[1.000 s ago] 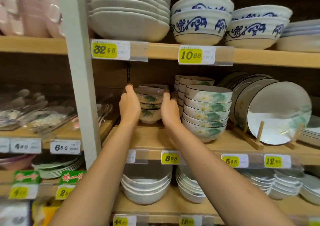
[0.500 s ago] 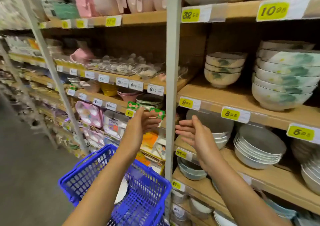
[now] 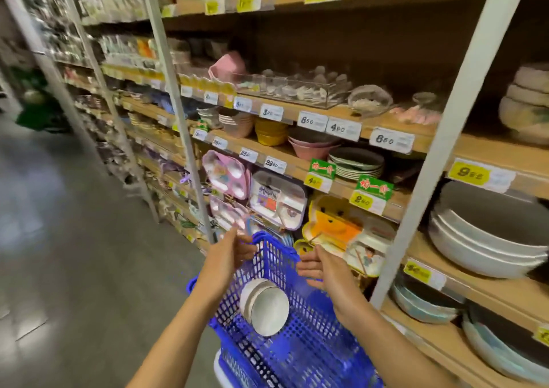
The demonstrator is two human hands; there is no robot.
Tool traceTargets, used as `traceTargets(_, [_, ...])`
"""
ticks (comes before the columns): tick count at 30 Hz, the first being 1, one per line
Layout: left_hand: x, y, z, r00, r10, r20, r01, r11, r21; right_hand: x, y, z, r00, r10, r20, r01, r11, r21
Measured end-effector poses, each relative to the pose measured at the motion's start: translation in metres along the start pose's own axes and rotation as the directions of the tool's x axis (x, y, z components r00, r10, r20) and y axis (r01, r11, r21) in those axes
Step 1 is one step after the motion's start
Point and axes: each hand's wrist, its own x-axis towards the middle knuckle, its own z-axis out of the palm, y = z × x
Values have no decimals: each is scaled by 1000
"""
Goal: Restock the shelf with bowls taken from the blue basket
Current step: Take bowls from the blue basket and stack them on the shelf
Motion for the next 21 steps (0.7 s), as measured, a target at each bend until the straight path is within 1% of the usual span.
traceTargets(3, [44, -14, -28, 998, -44, 51, 38, 991, 130, 29, 14, 37, 996, 80, -30, -81, 997, -19])
traceTargets(5, [72, -27, -43, 992, -48, 117, 17, 968, 252, 47, 27, 58, 986, 158, -60, -159, 987, -25])
traceTargets(8, [115, -49, -51, 979, -93, 182, 25, 938, 345, 73, 52, 77, 961, 263, -88, -268, 961, -60])
traceTargets(10, [141, -71, -45, 961, -163, 223, 55, 903, 425, 90, 77, 81, 923, 363, -125, -370, 928, -37])
traceTargets(12, [158, -97, -35, 929, -269, 253, 111, 857, 504, 106, 102, 80, 867, 472, -156, -477, 879, 11])
traceTargets(15, [169, -141, -24, 877, -433, 208, 253, 784, 567, 126, 140, 77, 788, 581, -202, -586, 809, 42])
traceTargets(17, [174, -174, -16, 836, -523, 164, 346, 736, 581, 146, 167, 74, 754, 599, -270, -616, 788, 27])
traceTargets(18, [176, -192, -13, 813, -566, 139, 396, 711, 580, 158, 180, 73, 750, 587, -305, -616, 788, 1])
traceTargets(19, [178, -211, -9, 780, -616, 107, 458, 681, 572, 172, 193, 71, 754, 575, -318, -617, 786, -41])
traceTargets(21, [179, -245, -3, 726, -686, 49, 538, 610, 582, 198, 214, 69, 765, 556, -324, -616, 779, -118])
